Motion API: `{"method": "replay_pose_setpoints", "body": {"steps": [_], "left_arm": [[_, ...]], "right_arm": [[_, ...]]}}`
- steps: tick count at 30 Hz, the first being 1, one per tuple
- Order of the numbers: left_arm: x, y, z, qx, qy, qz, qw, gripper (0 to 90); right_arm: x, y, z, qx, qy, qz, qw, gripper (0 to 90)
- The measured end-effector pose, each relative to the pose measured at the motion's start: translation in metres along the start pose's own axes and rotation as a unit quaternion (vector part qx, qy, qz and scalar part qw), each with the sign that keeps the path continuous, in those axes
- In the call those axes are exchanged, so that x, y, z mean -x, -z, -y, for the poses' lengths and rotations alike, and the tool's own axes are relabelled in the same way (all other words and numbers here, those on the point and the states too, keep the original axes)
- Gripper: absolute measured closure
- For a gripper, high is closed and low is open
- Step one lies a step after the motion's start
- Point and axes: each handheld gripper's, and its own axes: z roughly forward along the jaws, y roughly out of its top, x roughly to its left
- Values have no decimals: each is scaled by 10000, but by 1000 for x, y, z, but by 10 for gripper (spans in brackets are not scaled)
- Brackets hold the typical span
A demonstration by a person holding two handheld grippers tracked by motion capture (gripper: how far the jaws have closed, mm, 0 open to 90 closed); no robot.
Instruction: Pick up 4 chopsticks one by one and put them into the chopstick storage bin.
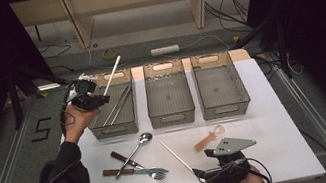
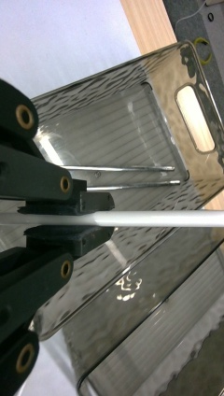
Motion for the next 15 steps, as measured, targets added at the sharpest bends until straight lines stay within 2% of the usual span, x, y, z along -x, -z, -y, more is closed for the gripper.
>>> {"method": "replay_pose_setpoints", "body": {"steps": [5,12,15], "left_arm": [[-10,-11,-3,-6,76,-51,10000,841],[-16,-19,-3,-22,106,-171,9998,840],[-19,-24,-1,61,227,-135,9996,840]], "right_arm": [[-1,0,0,1,26,-36,10000,278],[-1,-1,0,-13,39,-64,10000,277],[-1,-1,0,-18,47,-71,10000,278]]}}
